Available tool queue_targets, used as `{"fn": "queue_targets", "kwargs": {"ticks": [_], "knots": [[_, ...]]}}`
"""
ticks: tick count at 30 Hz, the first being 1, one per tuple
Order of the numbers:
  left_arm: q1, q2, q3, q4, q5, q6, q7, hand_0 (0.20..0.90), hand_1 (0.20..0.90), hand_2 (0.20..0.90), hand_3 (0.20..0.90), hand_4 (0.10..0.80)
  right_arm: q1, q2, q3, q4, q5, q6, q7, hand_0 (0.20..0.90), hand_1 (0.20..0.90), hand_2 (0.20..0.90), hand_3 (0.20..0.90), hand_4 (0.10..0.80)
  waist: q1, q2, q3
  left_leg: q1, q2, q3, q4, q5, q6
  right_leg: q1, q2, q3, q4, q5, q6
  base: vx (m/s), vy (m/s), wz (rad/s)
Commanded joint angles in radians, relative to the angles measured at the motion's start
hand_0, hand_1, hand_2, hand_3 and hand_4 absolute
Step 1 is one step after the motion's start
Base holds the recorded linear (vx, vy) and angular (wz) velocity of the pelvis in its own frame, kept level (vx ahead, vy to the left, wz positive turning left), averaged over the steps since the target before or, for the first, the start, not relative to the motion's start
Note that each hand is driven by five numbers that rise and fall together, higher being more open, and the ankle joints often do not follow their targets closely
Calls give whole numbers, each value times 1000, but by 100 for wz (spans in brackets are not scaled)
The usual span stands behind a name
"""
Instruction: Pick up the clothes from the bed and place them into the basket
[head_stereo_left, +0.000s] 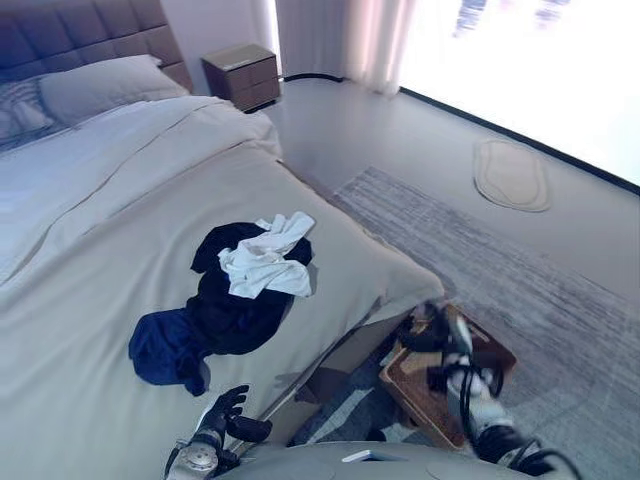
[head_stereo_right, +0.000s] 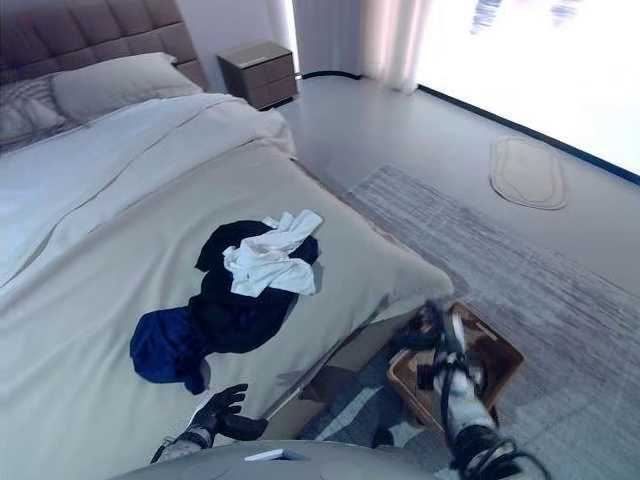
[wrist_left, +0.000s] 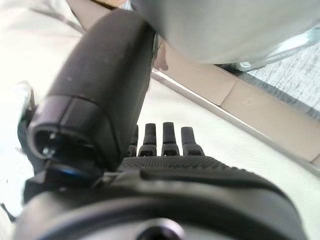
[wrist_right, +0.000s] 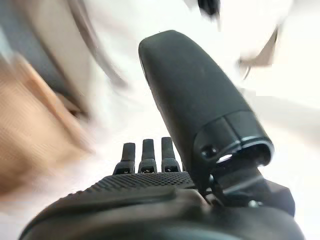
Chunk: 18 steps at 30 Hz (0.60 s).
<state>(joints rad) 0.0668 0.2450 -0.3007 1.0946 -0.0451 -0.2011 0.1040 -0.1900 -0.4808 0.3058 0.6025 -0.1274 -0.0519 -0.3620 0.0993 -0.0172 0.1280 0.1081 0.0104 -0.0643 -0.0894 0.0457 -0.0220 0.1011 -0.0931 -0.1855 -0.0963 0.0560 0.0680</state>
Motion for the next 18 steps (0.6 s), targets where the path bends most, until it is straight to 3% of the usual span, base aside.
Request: {"fn": "queue_targets", "kwargs": {"ticks": [1, 6, 12, 18], "knots": [[-21, 15, -52, 15, 2, -10, 7, 900, 900, 900, 900, 800, -239, -64, 43, -123, -207, -2, 6, 900, 900, 900, 900, 800, 63, -49, 56, -43, -51, -6, 86, -95, 43, -20, -26, -7, 91, -37, 10, -16, 79, 36], [-75, 51, -56, -24, -29, 19, 15, 900, 900, 900, 900, 800, -427, -59, 150, -52, -308, 39, 12, 900, 900, 900, 900, 800, 129, -71, 113, -111, -60, -56, 114, -86, 49, -59, -46, -48, 117, -28, 18, -64, 15, 37], [-132, 119, -57, -55, -35, 31, 27, 900, 900, 900, 900, 800, -636, -24, 247, 113, -264, 73, -11, 900, 900, 900, 900, 800, 247, -102, 200, -219, -73, -136, 159, -65, 52, -88, -67, -117, 159, -20, 27, -58, -46, 52], [-171, 164, -48, -34, -58, 2, 41, 900, 900, 900, 900, 800, -755, 39, 271, 362, -193, 131, 67, 900, 900, 900, 900, 800, 331, -115, 249, -295, -79, -186, 186, -50, 44, -107, -79, -170, 180, -20, 27, 4, -20, 32]]}}
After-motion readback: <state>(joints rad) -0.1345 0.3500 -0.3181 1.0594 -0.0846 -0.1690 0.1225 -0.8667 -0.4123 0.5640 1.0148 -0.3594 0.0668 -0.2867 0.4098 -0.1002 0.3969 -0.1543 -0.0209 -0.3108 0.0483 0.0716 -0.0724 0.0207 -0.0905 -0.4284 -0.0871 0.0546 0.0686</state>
